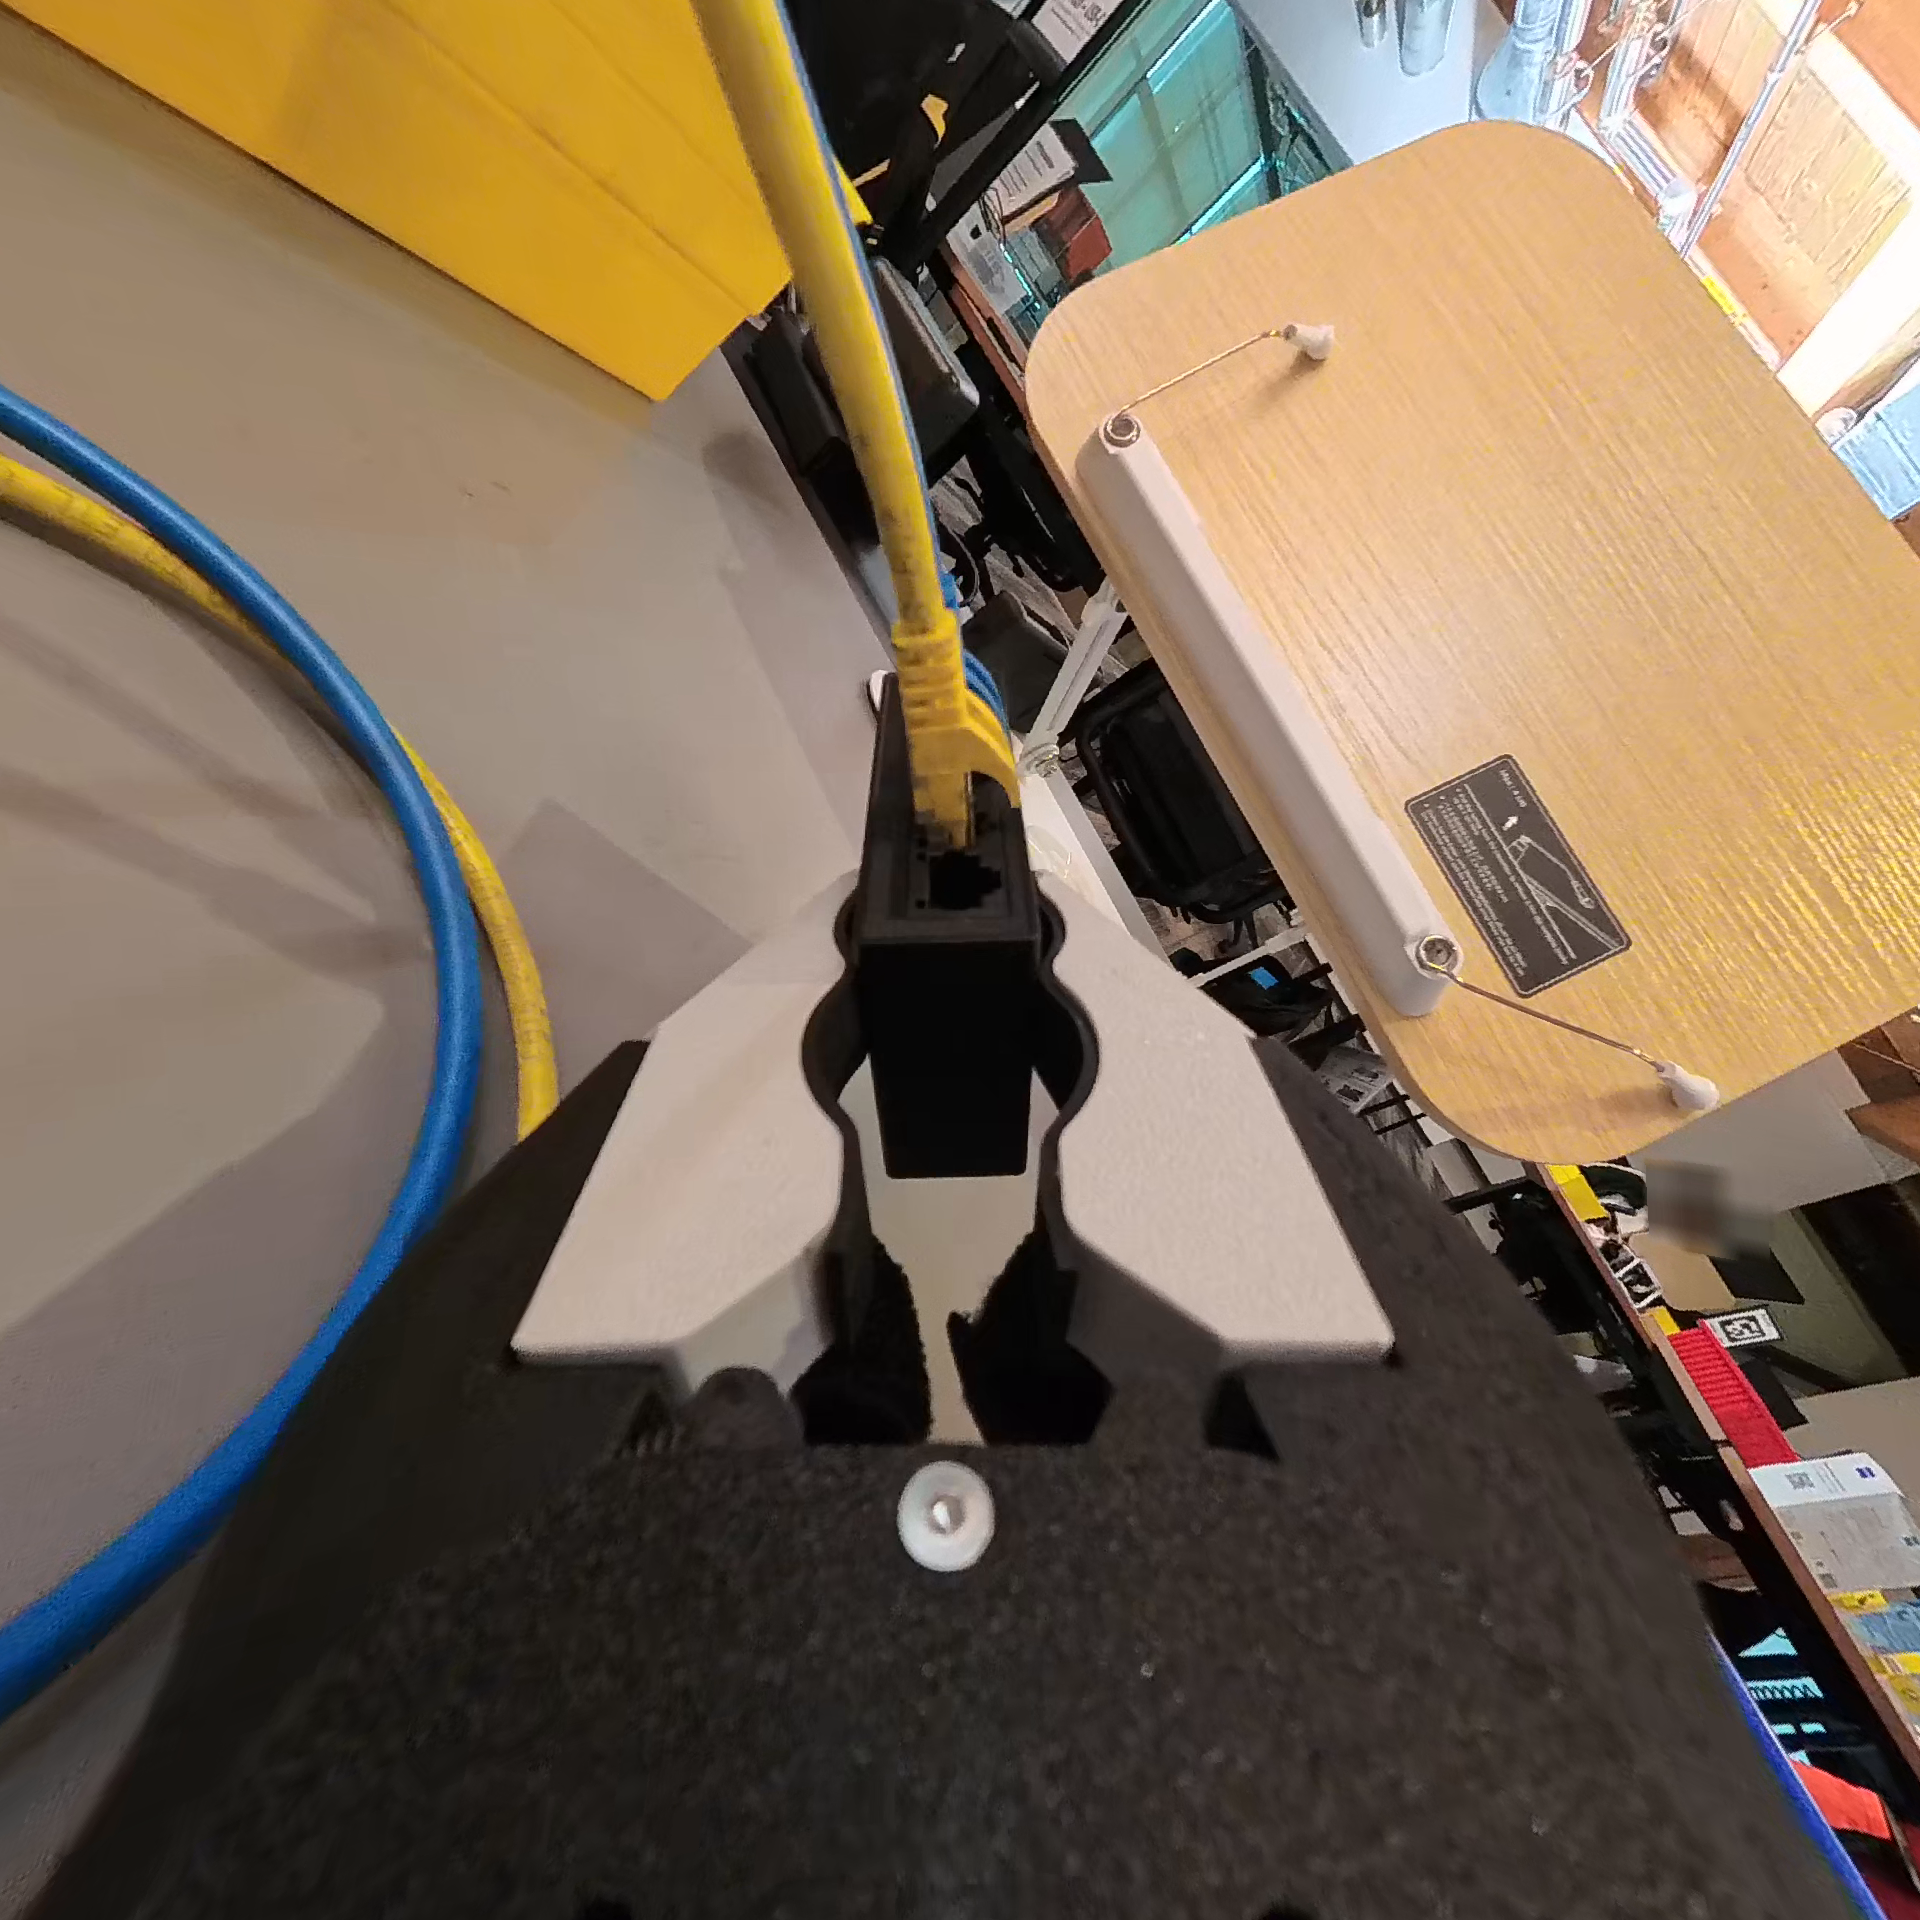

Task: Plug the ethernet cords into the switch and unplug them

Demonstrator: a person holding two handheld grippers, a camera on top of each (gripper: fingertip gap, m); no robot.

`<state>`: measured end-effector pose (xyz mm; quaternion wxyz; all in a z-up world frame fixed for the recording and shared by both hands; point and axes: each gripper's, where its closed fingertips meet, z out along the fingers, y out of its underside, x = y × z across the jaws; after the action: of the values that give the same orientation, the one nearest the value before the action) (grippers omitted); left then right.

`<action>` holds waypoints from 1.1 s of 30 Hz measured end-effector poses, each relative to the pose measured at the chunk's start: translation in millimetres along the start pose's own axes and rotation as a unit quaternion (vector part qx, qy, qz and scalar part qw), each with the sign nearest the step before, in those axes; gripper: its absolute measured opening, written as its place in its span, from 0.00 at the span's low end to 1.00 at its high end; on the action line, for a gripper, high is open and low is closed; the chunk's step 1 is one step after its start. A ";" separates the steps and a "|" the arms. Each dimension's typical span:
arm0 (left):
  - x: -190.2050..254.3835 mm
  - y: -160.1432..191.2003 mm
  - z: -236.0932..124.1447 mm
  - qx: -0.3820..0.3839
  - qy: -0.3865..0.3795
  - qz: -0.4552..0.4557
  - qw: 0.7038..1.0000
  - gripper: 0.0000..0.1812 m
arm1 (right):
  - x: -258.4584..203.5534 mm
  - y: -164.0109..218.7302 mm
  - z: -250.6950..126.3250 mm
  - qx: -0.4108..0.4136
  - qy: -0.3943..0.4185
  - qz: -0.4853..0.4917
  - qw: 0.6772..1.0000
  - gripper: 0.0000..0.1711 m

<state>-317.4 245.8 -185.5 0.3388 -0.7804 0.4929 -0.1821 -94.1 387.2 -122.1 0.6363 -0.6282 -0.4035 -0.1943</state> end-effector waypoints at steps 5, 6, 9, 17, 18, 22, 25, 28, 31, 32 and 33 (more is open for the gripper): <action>-11.2 -4.2 -12.6 -0.023 -0.003 0.020 1.000 0.02 | -2.9 -3.6 -0.9 0.005 0.002 -0.020 1.000 0.16; -13.6 -10.8 -19.7 -0.023 -0.006 0.027 0.999 0.02 | -4.3 -5.1 -1.4 0.007 0.003 -0.030 1.000 0.16; -21.9 -42.2 -51.2 -0.027 -0.029 0.071 0.997 0.02 | -10.6 -8.0 -1.8 0.000 0.001 -0.067 0.998 0.16; -1.7 -129.7 -69.0 -0.078 0.040 0.105 0.991 0.02 | -34.1 -25.8 -2.1 -0.010 -0.002 -0.212 0.977 0.16; -1.3 -131.4 -52.2 -0.099 0.048 0.094 0.990 0.02 | -36.6 -29.2 -3.0 -0.006 -0.001 -0.220 0.975 0.16; 7.4 -131.4 9.5 -0.166 0.075 0.067 0.981 0.02 | -44.6 -35.5 -6.3 0.004 -0.006 -0.233 0.972 0.16; 6.8 -135.9 36.0 -0.175 0.056 0.052 0.982 0.02 | -46.2 -37.6 -8.1 0.007 -0.006 -0.236 0.972 0.16; 7.0 -134.4 48.8 -0.186 0.045 0.047 0.980 0.02 | -48.0 -37.2 -8.5 0.006 -0.008 -0.241 0.971 0.16; 10.0 -130.6 53.0 -0.203 0.049 0.053 0.976 0.02 | -48.1 -35.6 -7.9 0.004 -0.006 -0.250 0.968 0.16; 9.4 -131.2 53.3 -0.206 0.049 0.051 0.976 0.02 | -47.2 -35.1 -7.6 0.002 -0.004 -0.253 0.967 0.16; 8.9 -132.3 53.3 -0.206 0.052 0.048 0.976 0.02 | -46.6 -35.1 -7.4 0.001 -0.002 -0.254 0.967 0.16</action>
<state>-195.1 294.0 -129.8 0.1530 -0.7982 0.5739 -0.1006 -146.5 363.3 -134.0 0.5663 -0.5045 -0.5511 -0.3479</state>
